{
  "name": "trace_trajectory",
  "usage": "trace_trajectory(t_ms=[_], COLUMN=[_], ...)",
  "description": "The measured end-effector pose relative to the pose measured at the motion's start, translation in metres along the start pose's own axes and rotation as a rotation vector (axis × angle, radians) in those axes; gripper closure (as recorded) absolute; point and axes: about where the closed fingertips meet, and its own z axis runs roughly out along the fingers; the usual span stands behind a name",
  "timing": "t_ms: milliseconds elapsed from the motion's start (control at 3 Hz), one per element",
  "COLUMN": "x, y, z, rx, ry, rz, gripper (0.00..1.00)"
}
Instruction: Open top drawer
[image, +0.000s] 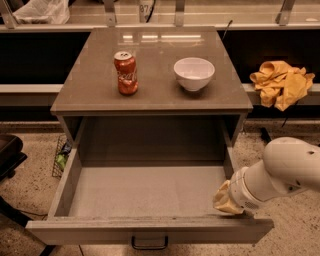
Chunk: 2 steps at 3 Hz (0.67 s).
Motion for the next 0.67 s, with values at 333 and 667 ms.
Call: trace_trajectory(t_ms=[333, 667], x=[0.000, -0.003], y=[0.000, -0.017], z=[0.000, -0.002], rx=[0.000, 0.009], ry=[0.000, -0.026], rz=[0.000, 0.019], gripper=[1.00, 1.00])
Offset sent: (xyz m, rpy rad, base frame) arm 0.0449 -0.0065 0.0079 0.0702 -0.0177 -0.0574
